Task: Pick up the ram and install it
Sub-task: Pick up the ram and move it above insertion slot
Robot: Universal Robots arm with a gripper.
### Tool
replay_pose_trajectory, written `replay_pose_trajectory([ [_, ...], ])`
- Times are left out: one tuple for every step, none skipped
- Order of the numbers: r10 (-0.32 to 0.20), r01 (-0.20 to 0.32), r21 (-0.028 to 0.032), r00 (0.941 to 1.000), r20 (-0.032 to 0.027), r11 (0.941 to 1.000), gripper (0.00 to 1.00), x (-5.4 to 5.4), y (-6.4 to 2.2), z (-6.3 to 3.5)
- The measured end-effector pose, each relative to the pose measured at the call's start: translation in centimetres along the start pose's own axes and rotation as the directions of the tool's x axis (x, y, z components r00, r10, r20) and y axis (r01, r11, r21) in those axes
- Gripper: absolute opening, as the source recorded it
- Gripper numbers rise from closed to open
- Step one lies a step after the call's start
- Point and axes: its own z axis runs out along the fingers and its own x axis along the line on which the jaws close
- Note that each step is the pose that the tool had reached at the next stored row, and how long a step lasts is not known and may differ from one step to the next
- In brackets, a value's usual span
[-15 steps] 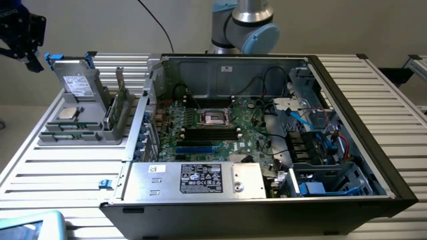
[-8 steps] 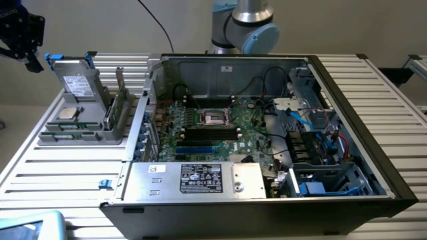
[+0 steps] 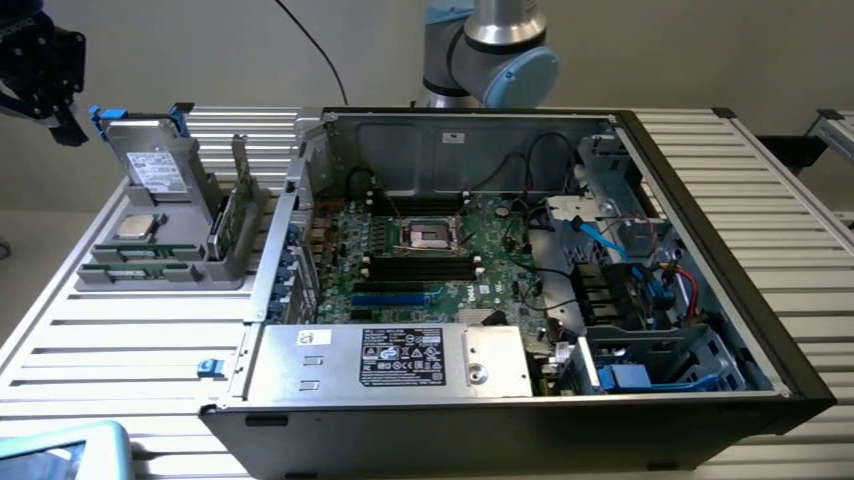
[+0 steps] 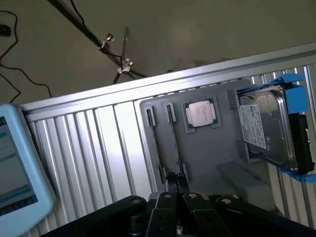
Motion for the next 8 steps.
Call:
replay_pose_trajectory([
  [-0.018, 0.018, 0.0008, 0.9998, -0.0004, 0.9998, 0.11, 0.00, 0.00, 0.02],
  [-0.035, 0.035, 0.0013, 0.9994, -0.0011, 0.9994, 0.11, 0.00, 0.00, 0.03],
  [-0.050, 0.050, 0.0018, 0.9988, -0.0017, 0.9988, 0.11, 0.00, 0.00, 0.04],
  [-0.063, 0.063, 0.0021, 0.9980, -0.0028, 0.9980, 0.11, 0.00, 0.00, 0.05],
  [-0.076, 0.076, 0.0028, 0.9971, -0.0047, 0.9971, 0.11, 0.00, 0.00, 0.07],
  [-0.090, 0.090, 0.0032, 0.9959, -0.0071, 0.9959, 0.11, 0.00, 0.00, 0.06],
  [-0.096, 0.096, 0.0033, 0.9953, -0.0099, 0.9954, 0.11, 0.00, 0.00, 0.05],
  [-0.098, 0.098, 0.0033, 0.9951, -0.0107, 0.9952, 0.11, 0.00, 0.00, 0.05],
])
